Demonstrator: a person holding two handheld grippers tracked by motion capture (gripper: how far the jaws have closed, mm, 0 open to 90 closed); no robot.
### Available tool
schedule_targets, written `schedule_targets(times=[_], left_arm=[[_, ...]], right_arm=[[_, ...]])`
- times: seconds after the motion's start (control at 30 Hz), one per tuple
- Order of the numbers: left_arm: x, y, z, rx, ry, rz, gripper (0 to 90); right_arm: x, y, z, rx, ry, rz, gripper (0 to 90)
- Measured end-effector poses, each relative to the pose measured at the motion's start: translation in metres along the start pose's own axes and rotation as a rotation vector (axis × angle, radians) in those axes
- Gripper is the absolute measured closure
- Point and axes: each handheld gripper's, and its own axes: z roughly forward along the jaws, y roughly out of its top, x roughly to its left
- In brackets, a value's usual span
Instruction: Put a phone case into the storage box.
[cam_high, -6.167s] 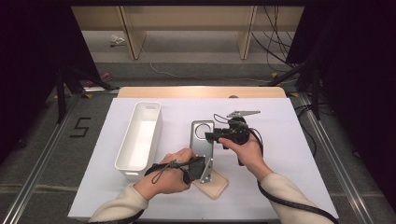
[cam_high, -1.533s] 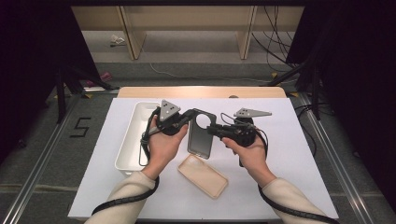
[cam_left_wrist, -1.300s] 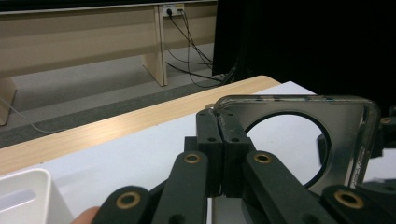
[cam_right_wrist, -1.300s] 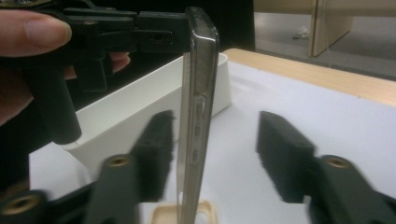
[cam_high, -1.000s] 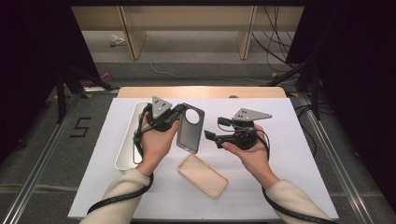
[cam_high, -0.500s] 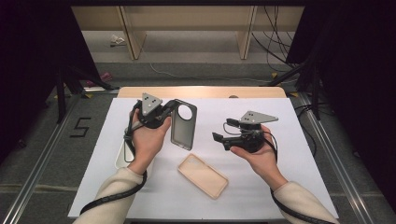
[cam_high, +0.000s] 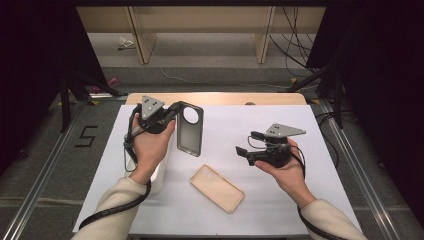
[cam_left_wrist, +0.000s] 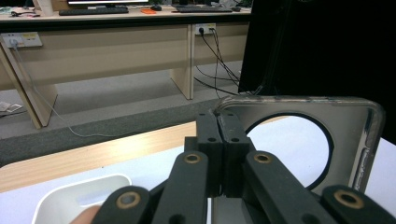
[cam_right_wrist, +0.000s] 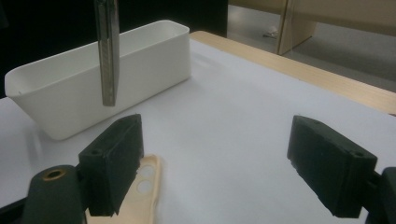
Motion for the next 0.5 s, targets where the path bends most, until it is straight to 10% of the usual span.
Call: schedule_targets(times=[0.5], left_arm=[[0.003, 0.0074, -0.0014, -0.01, 0.018, -0.001, 88.8]], right_arm=[[-0.0051, -0.0068, -0.009, 0.009, -0.011, 0.017, 19.0]])
